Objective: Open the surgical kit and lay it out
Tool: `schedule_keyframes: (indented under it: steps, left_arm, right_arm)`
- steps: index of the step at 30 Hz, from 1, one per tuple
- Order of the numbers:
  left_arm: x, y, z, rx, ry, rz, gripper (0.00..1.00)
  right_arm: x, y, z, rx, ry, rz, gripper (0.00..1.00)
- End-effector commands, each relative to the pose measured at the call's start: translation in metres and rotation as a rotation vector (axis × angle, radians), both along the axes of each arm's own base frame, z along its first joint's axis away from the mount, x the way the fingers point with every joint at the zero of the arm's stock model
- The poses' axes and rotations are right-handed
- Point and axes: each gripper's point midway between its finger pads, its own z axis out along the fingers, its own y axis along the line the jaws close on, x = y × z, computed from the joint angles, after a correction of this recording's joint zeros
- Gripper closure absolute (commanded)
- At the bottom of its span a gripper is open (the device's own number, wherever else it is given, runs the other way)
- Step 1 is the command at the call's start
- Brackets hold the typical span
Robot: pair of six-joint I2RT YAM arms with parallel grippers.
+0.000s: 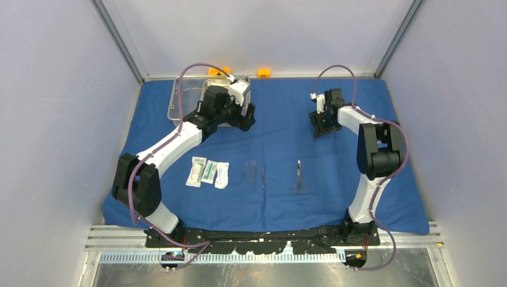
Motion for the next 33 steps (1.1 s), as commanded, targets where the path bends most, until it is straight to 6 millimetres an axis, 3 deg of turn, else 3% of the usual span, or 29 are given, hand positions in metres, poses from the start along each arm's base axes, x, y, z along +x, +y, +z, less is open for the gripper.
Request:
schedule_keyframes:
  steps: [1, 9, 14, 20, 25, 27, 31, 33]
  left_arm:
    - [0.001, 0.006, 0.006, 0.044, -0.073, -0.010, 0.12]
    - [-0.011, 0.017, -0.009, 0.105, -0.039, -0.017, 0.11]
    - [-0.031, 0.048, -0.041, 0.280, 0.055, -0.002, 0.11]
    - [-0.055, 0.133, -0.058, 0.472, 0.184, 0.091, 0.12]
    - [-0.088, 0.212, -0.063, 0.572, 0.259, 0.157, 0.12]
    - [-0.106, 0.239, -0.077, 0.608, 0.308, 0.182, 0.12]
    - [-0.125, 0.293, -0.100, 0.636, 0.382, 0.281, 0.12]
    - [-0.130, 0.308, -0.112, 0.636, 0.416, 0.304, 0.13]
  right_arm:
    - [-0.032, -0.015, 0.000, -0.051, 0.041, 0.019, 0.38]
    - [-0.052, -0.029, -0.002, -0.070, 0.060, 0.004, 0.38]
    - [-0.055, -0.026, 0.014, -0.043, 0.029, 0.012, 0.38]
    - [-0.060, -0.022, 0.063, 0.032, -0.080, 0.011, 0.37]
    - [-0.092, -0.017, 0.088, 0.049, -0.102, 0.074, 0.36]
    - [-0.115, -0.023, 0.084, 0.034, -0.071, 0.097, 0.36]
    - [-0.152, -0.032, 0.072, 0.019, -0.001, 0.137, 0.36]
    - [-0.168, -0.035, 0.062, 0.010, 0.037, 0.156, 0.36]
